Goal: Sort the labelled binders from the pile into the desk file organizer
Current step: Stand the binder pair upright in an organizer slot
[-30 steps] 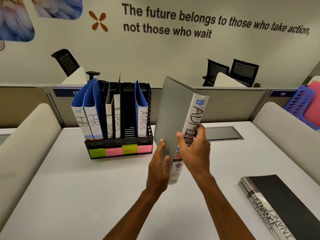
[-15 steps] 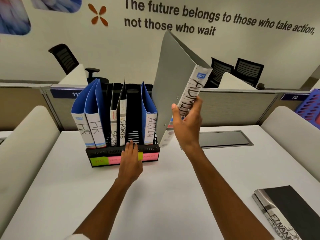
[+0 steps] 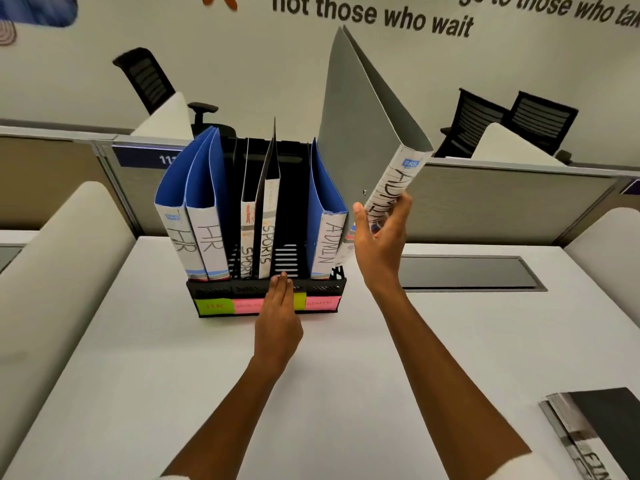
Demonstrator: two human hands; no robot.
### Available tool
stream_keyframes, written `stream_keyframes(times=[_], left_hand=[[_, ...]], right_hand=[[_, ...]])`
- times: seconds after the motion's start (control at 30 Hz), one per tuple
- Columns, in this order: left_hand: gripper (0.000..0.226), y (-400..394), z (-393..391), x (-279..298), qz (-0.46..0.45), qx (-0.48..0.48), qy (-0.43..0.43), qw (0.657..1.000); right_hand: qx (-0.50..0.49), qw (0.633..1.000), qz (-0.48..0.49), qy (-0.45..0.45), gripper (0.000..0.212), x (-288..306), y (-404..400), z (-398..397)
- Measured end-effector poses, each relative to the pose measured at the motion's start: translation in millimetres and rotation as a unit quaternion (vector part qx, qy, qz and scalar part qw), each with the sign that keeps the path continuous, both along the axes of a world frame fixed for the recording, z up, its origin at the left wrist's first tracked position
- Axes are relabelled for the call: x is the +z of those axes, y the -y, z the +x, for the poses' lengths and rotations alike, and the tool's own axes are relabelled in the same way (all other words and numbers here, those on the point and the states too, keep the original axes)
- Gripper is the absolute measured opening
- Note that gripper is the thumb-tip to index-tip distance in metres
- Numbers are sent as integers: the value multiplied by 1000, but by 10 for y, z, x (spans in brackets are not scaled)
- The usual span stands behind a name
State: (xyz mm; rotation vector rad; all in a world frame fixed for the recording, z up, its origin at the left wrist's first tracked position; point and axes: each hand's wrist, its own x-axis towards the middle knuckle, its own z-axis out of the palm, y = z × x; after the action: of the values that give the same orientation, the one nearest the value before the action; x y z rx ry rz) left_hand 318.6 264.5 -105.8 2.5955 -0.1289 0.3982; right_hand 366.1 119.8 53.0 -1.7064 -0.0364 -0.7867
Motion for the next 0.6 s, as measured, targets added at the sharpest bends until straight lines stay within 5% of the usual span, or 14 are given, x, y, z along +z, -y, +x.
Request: stream_keyframes(times=[0.6], left_hand=[[65, 33, -28, 46, -23, 10, -28, 999]], right_hand=[[-1, 993, -78, -87, 51, -578, 17, -17]])
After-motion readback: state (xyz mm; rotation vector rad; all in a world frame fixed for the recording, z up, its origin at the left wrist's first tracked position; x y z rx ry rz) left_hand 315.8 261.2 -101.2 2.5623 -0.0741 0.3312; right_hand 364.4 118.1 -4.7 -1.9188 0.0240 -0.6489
